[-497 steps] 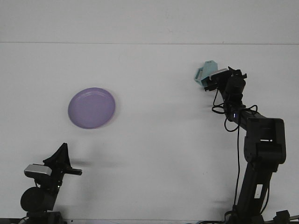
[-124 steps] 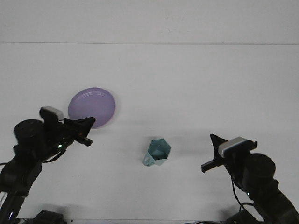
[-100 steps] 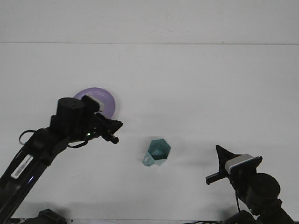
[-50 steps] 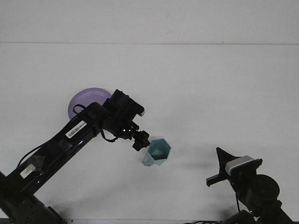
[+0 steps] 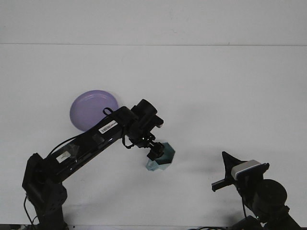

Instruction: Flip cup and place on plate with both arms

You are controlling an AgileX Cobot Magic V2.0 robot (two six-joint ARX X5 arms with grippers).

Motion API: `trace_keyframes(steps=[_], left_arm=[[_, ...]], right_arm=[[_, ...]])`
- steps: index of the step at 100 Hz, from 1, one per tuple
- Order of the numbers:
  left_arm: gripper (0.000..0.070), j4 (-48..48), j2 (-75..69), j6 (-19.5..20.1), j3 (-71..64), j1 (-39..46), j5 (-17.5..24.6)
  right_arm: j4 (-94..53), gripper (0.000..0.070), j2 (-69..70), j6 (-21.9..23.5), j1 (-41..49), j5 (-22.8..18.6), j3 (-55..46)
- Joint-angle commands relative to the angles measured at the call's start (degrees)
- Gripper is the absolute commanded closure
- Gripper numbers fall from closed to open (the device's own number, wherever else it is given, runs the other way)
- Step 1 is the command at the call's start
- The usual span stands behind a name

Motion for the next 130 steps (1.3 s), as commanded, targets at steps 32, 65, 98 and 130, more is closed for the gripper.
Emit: trace_keyframes(steps=[32,65,98,130], left_arm=[[0.0551,2.05,2.25,0.98,1.25,-1.57,-0.96],[0.0687,1.51,2.97,1.18,1.7,-2.08,-1.75],[0.0687,-10.21,2.95,2.19,15.91,0.9,-6.47],[0.0687,-19.28,2.51,-0.44,30.25,17.44,-11.26]], right_arm=[[0.37,0.07,0.17,0.57,0.33,0.15,0.39],[0.28,0.07,0.17,0.57,0.33,0.15,0.39],[0.31,0.07,0.17,0.57,0.33,0.15,0.39],[0.31,0.07,0.17,0.59,0.33,0.11,0.39]])
